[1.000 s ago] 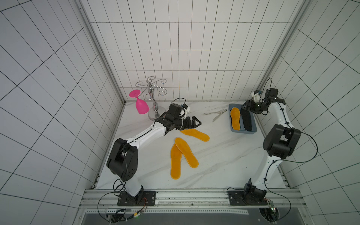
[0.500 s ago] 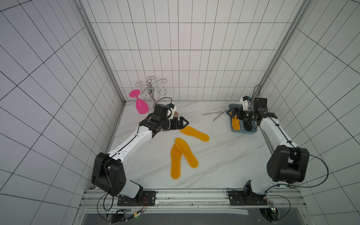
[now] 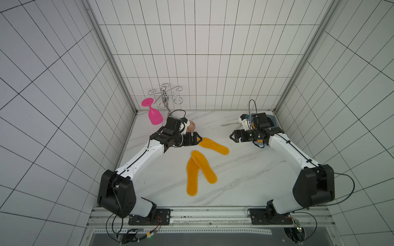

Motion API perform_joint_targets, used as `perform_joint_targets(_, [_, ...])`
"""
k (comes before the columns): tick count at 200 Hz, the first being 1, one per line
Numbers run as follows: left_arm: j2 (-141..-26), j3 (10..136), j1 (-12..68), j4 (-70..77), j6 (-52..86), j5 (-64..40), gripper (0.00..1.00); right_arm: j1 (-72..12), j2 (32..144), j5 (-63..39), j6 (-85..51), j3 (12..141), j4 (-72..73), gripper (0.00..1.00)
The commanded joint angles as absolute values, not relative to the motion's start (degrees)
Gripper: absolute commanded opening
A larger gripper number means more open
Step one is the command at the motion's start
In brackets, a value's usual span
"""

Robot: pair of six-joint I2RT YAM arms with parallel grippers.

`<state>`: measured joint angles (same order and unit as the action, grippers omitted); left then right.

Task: Put the insoles into the storage box
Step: Pick up the insole from the center of the board.

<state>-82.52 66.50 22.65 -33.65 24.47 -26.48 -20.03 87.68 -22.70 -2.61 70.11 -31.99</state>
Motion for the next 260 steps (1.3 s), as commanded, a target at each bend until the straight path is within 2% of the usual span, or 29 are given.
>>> perform_joint_targets(1, [-80.72, 65.54, 22.39, -34.54, 23.48, -25.35, 0.99, -23.46, 90.29, -19.07, -0.36, 72.16, -35.51, 0.88])
perform_joint_targets(65, [-78.75, 63.30, 22.38, -34.54, 23.92, -24.66, 0.99, -30.99, 105.76, -14.89, 4.80, 83.25, -37.66, 0.63])
perform_joint_targets(108, [-77.33, 61.97, 22.32, -34.38, 24.33, -24.26, 0.99, -31.79, 116.61, -12.43, 8.11, 93.09, -40.89, 0.53])
perform_joint_targets(223, [-76.83, 60.90, 22.24, -33.77, 24.69, -24.66, 0.99, -32.43, 132.13, -13.85, 10.70, 105.98, -47.11, 0.46])
perform_joint_targets(260, [-77.25, 60.81, 22.24, -33.30, 25.05, -25.29, 0.99, -33.53, 135.86, -11.34, 12.17, 108.44, -49.65, 0.31])
